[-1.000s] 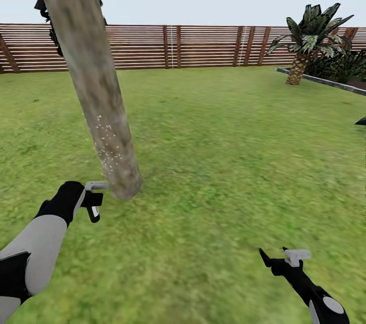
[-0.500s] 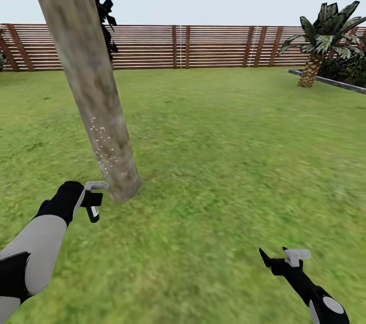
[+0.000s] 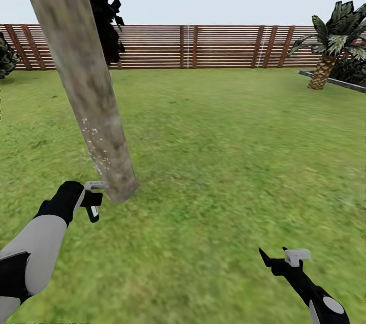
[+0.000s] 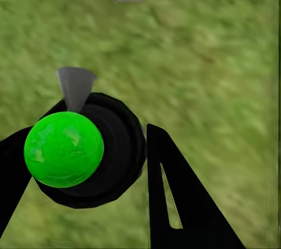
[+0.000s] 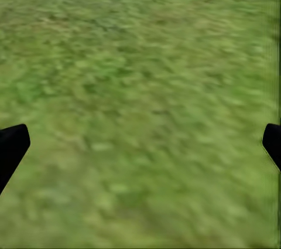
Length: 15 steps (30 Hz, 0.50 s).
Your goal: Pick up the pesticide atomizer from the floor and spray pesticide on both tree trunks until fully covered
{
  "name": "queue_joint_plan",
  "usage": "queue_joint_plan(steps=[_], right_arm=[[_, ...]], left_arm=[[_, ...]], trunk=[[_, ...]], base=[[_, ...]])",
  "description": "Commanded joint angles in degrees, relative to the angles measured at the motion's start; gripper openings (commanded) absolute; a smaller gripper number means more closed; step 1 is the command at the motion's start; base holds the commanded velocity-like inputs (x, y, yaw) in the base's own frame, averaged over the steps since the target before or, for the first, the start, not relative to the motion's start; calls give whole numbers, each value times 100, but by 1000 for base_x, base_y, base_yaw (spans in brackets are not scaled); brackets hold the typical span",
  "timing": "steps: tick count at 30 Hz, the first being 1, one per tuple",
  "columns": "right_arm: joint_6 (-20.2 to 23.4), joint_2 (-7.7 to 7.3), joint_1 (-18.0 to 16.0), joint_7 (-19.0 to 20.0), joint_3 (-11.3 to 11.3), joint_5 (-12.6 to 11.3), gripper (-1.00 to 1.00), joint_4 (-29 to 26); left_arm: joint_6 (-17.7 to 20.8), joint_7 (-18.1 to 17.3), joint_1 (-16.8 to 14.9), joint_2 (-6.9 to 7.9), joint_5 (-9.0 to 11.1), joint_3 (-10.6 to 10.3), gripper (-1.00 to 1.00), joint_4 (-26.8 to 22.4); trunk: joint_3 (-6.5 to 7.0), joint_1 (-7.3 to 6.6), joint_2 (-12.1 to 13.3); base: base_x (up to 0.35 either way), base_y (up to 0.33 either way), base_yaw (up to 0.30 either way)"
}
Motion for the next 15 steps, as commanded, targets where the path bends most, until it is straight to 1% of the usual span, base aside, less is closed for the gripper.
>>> queue_joint_plan(steps=[1, 3, 6, 8, 10, 12, 15], right_arm=[[-42, 3, -6, 25, -25, 60, 100, 5], [-42, 3, -6, 25, -22, 60, 100, 5], [-42, 3, -6, 25, -23, 60, 100, -2], [-42, 3, -6, 25, -24, 60, 100, -8], [-42, 3, -6, 25, -25, 60, 100, -6], [-42, 3, -6, 25, -24, 60, 100, -7], [-42, 3, -6, 25, -28, 60, 100, -11]], left_arm=[[21, -50, -5, -5, -62, 34, -100, -8], [23, -50, -5, -5, -66, 34, -100, -9], [23, -46, -5, -2, -72, 34, -100, -5], [23, -43, 24, 1, -83, 34, -100, 8], [23, -42, 168, -3, -87, 29, -100, 9], [23, -41, 217, -4, -92, 27, -100, 11], [23, -41, 247, -5, -91, 25, -100, 9]], trunk=[[-5, -1, -2], [-5, -1, -2], [-5, -1, -2], [-5, -1, -2], [-5, -1, -2], [-5, -1, -2], [-5, -1, -2]], base=[[0, -272, 122], [10, -272, 212], [161, -233, 266], [224, -194, 275], [251, -174, 278], [280, -142, 278], [317, -51, 266]])
